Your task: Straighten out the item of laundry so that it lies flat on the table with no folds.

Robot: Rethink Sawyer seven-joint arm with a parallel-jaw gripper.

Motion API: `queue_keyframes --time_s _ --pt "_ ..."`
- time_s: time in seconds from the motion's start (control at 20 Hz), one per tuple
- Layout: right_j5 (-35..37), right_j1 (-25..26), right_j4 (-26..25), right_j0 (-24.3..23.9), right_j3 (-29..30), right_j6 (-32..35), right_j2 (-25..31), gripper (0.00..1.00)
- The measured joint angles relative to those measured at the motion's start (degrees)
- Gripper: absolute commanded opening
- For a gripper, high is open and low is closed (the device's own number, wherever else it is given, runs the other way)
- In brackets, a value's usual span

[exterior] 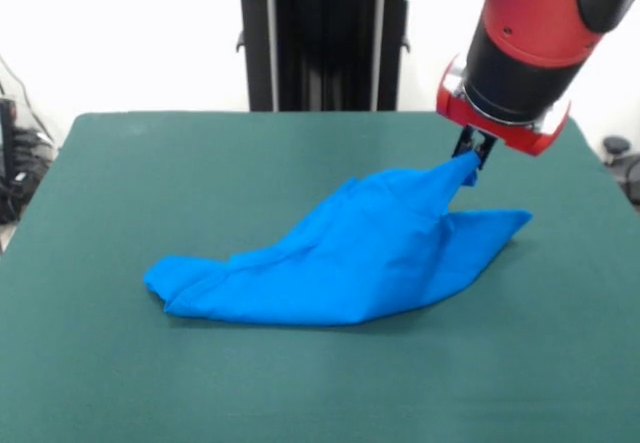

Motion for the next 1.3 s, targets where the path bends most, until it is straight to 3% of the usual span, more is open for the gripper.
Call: queue_keyframes --time_s 1.3 --pt "9.70 5.37 0.56 -0.07 -11.58 0.14 -0.13 0.00"
